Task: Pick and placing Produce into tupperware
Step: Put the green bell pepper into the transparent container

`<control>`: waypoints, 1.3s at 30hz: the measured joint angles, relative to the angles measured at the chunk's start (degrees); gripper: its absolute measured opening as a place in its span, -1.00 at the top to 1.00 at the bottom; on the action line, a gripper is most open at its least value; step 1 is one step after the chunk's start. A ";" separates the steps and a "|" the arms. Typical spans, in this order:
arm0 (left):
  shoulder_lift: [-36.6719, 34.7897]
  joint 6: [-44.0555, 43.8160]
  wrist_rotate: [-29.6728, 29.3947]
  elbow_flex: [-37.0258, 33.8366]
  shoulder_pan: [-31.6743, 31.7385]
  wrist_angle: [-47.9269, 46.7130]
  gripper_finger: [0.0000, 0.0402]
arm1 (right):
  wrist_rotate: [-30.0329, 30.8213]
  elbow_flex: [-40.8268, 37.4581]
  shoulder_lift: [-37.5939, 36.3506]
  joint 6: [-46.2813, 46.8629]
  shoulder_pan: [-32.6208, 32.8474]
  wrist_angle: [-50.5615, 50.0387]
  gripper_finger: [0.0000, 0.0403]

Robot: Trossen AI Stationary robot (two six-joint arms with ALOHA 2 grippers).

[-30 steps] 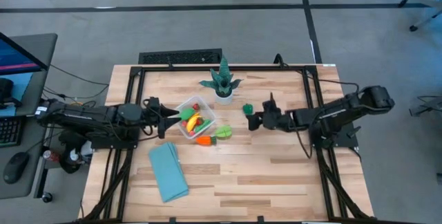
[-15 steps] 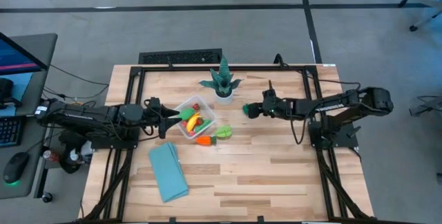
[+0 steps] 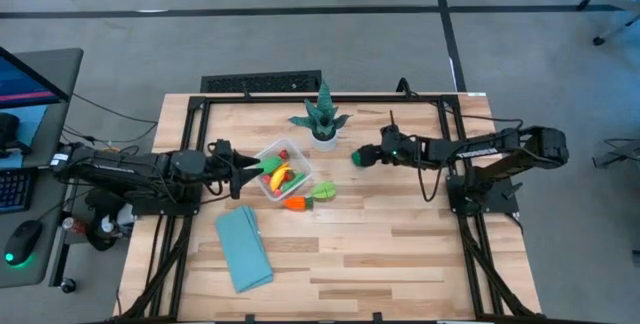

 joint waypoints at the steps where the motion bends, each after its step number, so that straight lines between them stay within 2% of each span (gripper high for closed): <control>1: 0.00 0.00 -0.01 0.00 -0.01 0.30 0.11 | 0.00 0.00 0.00 -1.13 0.00 0.00 -0.43; 13: 0.00 -0.48 -1.42 0.00 0.01 0.32 0.11 | -0.15 0.02 0.02 -2.98 -0.37 2.54 -0.43; 18: 0.00 -0.48 -1.43 0.00 0.01 0.30 0.11 | -0.02 0.02 0.02 0.94 -0.76 2.54 -0.43; 22: 0.00 -0.63 -1.43 0.00 0.01 0.29 0.11 | -0.96 0.02 0.02 1.35 -1.03 2.56 -0.53; 27: 0.00 -0.63 -1.43 0.00 0.01 0.27 0.11 | -1.19 0.02 0.02 1.80 -1.01 2.54 -0.77; 32: 0.00 -0.63 -1.41 0.00 0.01 0.25 0.11 | 1.12 0.02 0.02 1.80 -1.01 2.54 -0.96; 39: 0.00 -0.63 -1.41 0.00 -0.01 0.25 0.11 | 2.82 0.02 0.02 -1.23 -0.48 2.36 -0.94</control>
